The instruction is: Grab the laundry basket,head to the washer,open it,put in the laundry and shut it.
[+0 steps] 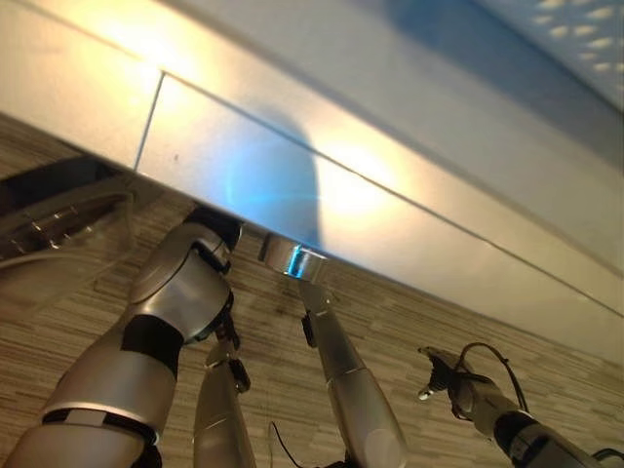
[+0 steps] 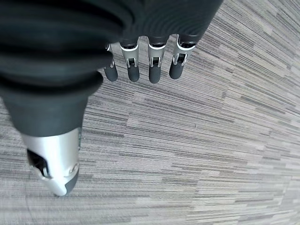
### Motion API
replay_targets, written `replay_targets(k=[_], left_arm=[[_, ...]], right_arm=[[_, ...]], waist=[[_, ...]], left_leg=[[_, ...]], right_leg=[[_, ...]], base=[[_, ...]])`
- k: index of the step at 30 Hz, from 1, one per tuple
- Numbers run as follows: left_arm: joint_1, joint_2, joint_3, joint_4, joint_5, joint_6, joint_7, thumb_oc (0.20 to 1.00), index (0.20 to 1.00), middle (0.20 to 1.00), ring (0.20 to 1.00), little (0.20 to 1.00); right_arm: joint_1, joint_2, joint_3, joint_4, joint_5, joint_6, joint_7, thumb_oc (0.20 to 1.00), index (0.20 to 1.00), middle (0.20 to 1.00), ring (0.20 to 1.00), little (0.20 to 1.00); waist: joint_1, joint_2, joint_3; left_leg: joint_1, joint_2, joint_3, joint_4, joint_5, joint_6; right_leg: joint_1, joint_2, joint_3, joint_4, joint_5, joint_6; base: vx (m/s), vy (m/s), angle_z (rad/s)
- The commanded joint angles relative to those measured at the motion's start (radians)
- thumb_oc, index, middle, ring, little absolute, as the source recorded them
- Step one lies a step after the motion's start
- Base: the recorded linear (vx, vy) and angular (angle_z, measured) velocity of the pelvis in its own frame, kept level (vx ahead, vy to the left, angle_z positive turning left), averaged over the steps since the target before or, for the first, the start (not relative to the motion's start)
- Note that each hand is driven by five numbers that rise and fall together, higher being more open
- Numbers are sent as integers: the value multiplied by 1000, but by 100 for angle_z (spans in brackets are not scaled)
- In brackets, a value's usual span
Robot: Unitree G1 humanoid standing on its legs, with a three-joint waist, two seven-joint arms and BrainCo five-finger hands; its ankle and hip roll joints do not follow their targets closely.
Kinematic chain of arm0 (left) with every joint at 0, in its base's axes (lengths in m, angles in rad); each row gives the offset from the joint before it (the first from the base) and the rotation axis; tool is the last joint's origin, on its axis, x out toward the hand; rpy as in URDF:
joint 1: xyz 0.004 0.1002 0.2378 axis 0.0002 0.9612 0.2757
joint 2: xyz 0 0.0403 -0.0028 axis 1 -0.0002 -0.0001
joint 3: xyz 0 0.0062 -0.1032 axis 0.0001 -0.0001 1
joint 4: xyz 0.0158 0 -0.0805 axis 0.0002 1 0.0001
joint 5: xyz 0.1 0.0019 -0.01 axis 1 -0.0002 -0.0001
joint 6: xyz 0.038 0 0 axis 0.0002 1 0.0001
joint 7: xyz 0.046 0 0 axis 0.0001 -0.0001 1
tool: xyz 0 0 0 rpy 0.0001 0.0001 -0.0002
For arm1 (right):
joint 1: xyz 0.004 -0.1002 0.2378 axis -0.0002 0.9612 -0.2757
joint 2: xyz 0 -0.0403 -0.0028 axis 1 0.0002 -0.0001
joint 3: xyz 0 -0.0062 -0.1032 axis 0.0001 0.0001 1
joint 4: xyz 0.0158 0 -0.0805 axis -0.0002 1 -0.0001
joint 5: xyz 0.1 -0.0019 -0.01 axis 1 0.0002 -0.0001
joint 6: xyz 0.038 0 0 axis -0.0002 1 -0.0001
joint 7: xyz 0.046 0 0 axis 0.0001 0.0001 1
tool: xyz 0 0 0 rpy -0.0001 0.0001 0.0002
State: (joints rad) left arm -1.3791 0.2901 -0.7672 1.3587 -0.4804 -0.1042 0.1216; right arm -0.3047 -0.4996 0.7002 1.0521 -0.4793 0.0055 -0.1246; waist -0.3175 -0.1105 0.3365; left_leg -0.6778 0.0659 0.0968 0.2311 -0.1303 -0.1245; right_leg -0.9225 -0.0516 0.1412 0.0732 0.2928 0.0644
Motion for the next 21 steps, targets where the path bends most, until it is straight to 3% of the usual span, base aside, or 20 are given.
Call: replay_targets(k=[1,3,4,6,8,11,14,16,17,21], left_arm=[[-263,-5,27,-25,347,6,1,1000,1000,1000,1000,1000],[-263,-5,27,-25,348,7,2,1000,1000,1000,1000,1000],[-239,-55,-49,-40,554,35,36,1000,1000,1000,1000,1000],[-224,-70,-66,-49,610,44,48,1000,1000,1000,1000,1000],[-123,-109,-114,-118,766,64,50,1000,1000,1000,1000,1000],[35,-168,-118,-254,858,79,79,1000,1000,1000,1000,1000],[214,-212,-82,-352,866,79,89,1000,1000,1000,1000,1000],[216,-211,-84,-354,867,80,89,1000,1000,1000,1000,1000],[431,-192,-70,-465,854,60,65,1000,1000,1000,1000,1000],[683,-146,-45,-537,788,25,26,1000,1000,1000,1000,1000]], right_arm=[[36,-30,43,71,74,10,13,1000,1000,1000,1000,1000],[36,-29,43,72,74,10,12,1000,1000,1000,1000,1000],[11,-12,50,88,106,7,7,1000,1000,1000,1000,1000],[2,-7,53,94,114,7,1,1000,1000,1000,1000,1000],[-8,6,55,107,123,8,-8,1000,1000,1000,1000,1000],[-2,8,56,143,114,28,-6,1000,1000,1000,1000,1000],[42,13,15,171,120,33,-13,1000,1000,1000,1000,1000],[43,14,15,171,120,34,-13,1000,1000,1000,1000,1000],[67,6,-23,194,109,49,-5,1000,1000,1000,1000,1000],[137,48,-98,218,128,62,8,1000,1000,1000,1000,1000]], waist=[[-20,58,-29],[-20,57,-27],[-9,53,-29],[-4,49,-27],[15,39,-30],[47,38,-27],[70,42,-21],[69,38,-22],[98,50,-16],[121,66,-29]], left_leg=[[111,-46,-2,-100,15,78],[113,-46,-2,-101,15,78],[130,-43,-11,-102,15,76],[142,-41,-13,-104,14,76],[179,-35,-17,-107,4,76],[222,-36,-27,-95,-14,83],[278,-44,-30,-82,-36,91],[277,-48,-30,-84,-30,91],[346,-59,-35,-66,-55,100],[435,-91,-43,-58,-68,115]], right_leg=[[78,-27,-53,35,-147,88],[80,-27,-53,35,-147,88],[102,-26,-62,43,-158,84],[114,-26,-63,43,-160,84],[157,-30,-74,39,-165,86],[216,-38,-84,39,-176,86],[283,-56,-91,43,-185,90],[283,-60,-90,39,-180,90],[370,-80,-97,46,-195,95],[489,-111,-104,40,-201,98]], base=[[-13,-4,19],[-19,-7,20],[-26,-10,10],[-19,-1,1],[-24,47,-1],[-24,61,-1],[-21,109,16],[-12,99,7],[-15,186,2],[-11,157,2]])
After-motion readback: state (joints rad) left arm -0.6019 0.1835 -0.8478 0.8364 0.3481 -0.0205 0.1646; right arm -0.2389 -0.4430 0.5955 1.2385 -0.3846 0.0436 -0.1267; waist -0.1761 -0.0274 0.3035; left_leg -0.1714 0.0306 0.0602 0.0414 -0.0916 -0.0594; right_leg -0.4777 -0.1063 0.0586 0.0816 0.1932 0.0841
